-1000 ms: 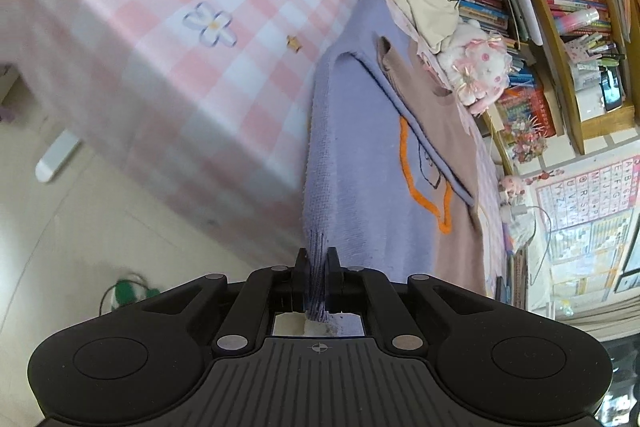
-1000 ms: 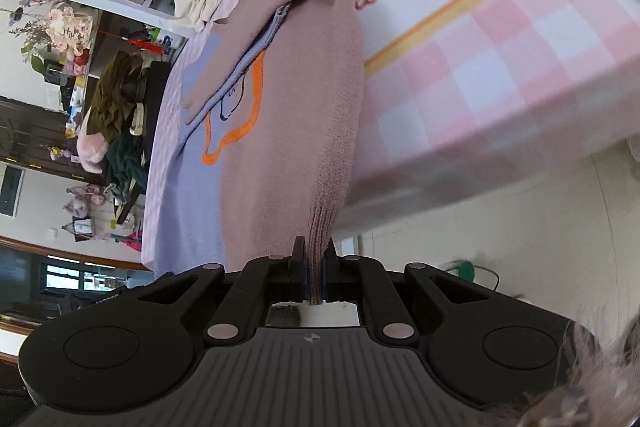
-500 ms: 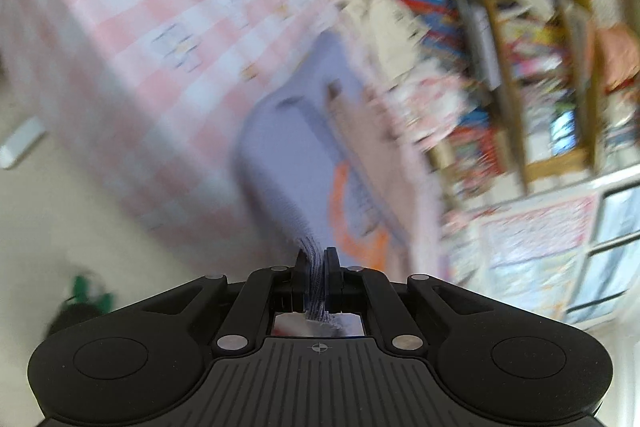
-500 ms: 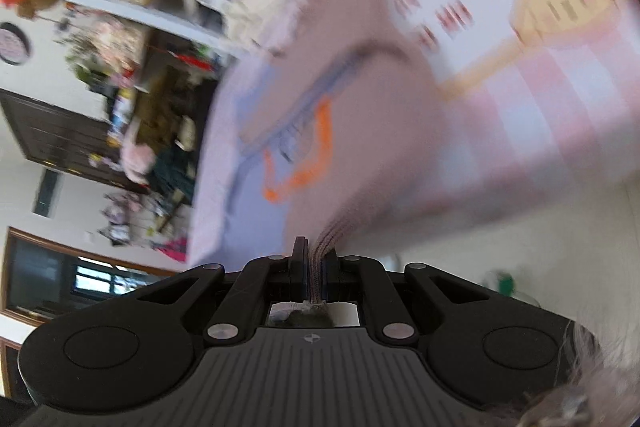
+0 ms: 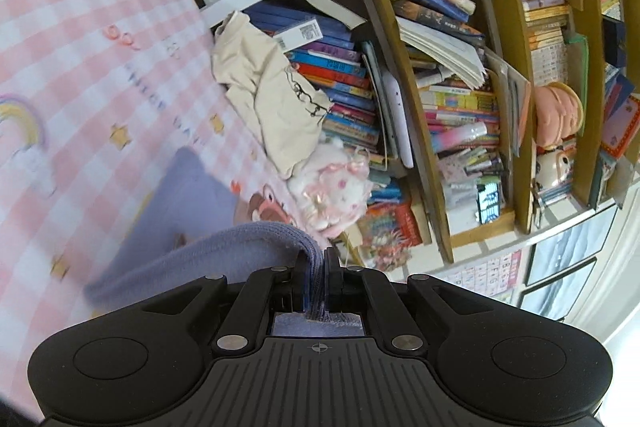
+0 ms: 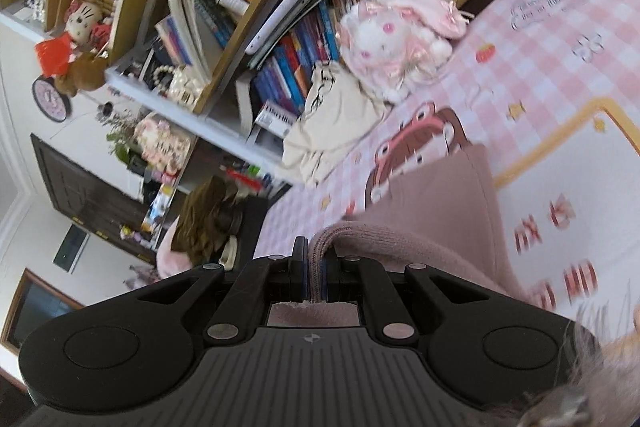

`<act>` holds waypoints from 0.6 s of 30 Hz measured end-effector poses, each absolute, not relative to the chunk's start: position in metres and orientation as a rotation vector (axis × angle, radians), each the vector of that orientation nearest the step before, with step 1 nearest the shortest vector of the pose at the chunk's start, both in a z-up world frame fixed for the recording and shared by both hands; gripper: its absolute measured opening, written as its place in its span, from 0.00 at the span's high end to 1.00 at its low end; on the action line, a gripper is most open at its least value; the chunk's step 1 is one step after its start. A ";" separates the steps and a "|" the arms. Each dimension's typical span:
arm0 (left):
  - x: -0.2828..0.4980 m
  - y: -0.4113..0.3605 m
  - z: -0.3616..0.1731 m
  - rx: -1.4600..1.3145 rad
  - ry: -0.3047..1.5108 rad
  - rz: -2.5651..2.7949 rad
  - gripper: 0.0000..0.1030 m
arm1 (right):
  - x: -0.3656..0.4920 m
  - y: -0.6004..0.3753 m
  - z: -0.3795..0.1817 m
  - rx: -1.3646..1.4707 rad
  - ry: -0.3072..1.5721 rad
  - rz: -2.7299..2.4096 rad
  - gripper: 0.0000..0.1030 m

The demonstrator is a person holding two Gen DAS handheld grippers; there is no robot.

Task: Fold clothes
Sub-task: 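Lift the hem with both grippers and fold it toward the collar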

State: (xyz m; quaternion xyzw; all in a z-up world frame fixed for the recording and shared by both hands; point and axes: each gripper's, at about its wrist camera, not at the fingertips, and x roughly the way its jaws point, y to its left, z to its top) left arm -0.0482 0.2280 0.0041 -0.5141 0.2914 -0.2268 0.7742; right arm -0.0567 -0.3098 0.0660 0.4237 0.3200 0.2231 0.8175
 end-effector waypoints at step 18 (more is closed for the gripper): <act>0.049 0.230 -0.040 -1.111 0.811 -0.456 0.95 | 0.036 -0.294 0.019 0.930 0.760 0.325 0.94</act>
